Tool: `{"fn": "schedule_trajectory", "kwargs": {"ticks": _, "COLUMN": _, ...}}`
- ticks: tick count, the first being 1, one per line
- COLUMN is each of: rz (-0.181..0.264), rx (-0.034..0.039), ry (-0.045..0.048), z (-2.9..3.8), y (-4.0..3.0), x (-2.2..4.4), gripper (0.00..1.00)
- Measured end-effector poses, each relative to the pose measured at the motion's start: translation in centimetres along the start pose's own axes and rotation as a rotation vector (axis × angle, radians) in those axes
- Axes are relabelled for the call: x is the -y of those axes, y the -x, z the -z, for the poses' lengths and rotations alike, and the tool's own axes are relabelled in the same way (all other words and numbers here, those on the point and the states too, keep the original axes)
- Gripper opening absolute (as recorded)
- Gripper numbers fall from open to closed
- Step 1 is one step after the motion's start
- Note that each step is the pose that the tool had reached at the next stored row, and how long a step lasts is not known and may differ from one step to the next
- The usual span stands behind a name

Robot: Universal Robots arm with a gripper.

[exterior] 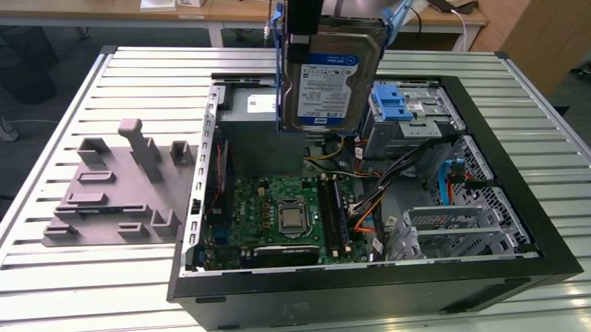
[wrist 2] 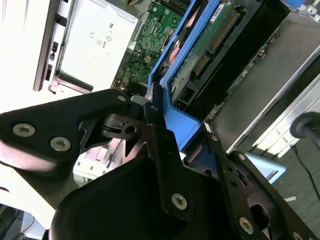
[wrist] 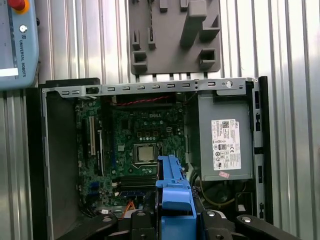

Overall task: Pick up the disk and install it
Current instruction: 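Pick up the disk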

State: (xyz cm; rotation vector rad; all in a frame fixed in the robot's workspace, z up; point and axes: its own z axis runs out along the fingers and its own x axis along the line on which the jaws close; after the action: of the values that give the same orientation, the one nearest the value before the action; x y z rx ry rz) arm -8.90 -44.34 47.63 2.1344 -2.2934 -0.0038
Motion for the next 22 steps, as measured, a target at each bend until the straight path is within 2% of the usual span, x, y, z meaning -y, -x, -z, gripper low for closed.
{"fn": "schedule_trajectory", "kwargs": {"ticks": 17, "rz": -0.006, "rx": 0.0001, "ry": 0.0005, "z": 0.00, "y": -0.82, "x": 1.24, "gripper": 0.36}}
{"fn": "schedule_trajectory", "kwargs": {"ticks": 22, "rz": -0.006, "rx": 0.0000, "ry": 0.0005, "z": 0.01, "y": -0.84, "x": 1.27, "gripper": 0.36}}
